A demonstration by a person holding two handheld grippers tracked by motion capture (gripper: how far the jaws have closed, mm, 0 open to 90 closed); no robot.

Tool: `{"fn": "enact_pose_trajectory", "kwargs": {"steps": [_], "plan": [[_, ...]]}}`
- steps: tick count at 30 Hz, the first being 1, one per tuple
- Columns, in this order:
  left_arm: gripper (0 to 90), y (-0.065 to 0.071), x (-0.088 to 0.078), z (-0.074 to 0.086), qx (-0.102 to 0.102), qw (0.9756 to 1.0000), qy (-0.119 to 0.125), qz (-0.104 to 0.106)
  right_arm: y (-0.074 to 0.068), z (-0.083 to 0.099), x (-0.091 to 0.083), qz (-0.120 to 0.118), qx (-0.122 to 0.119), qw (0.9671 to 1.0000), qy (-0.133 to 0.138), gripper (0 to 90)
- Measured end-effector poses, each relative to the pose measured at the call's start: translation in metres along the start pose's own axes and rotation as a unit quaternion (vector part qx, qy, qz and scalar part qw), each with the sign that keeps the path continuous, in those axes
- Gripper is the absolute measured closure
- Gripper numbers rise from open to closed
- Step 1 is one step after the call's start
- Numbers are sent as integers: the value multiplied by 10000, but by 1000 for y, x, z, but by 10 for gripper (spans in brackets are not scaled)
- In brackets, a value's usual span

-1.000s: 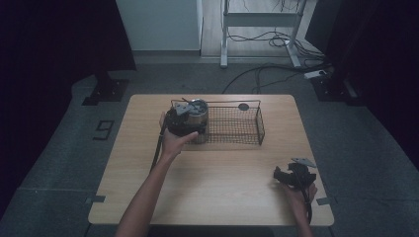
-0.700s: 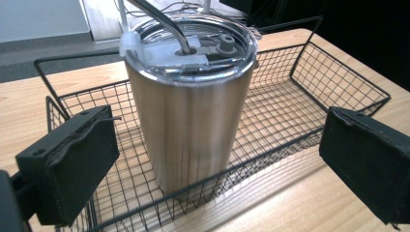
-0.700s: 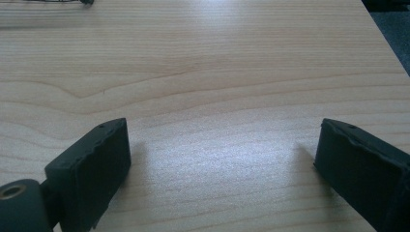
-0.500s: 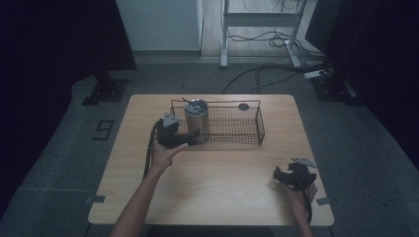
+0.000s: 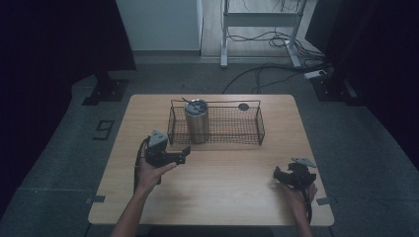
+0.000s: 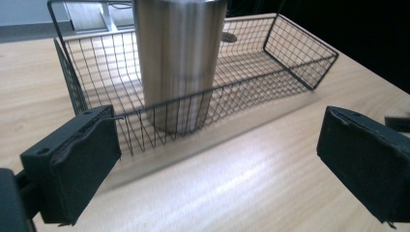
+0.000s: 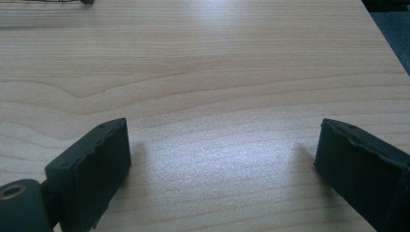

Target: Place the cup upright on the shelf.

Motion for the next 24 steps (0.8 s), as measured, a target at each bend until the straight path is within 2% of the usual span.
{"fn": "enact_pose_trajectory", "kwargs": {"steps": [4,7,8,13,24], "plan": [[12,1,-9,10,30,10000,-20,-17,0,0,0,0,0,10000,1,54],[12,1,-16,28,16,9999,-112,-53,0,0,0,0,-1,10000,1,54],[14,1,-16,28,16,9999,-112,-53,0,0,0,0,-1,10000,1,54],[13,1,-24,51,-31,9997,-251,-67,0,0,0,0,1,10000,1,54],[20,-1,-26,75,-106,9990,-427,-113,0,0,0,-2,-2,10000,-1,54]]}}
Point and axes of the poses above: each handheld gripper's, and its own axes: x roughly forward along the jaws, z roughly out of its underside, y roughly to its right, the point moved 1 cm from there along x, roughly forward along the jaws, and after that the axes turned 12 degrees about y, right-handed, at the moved point
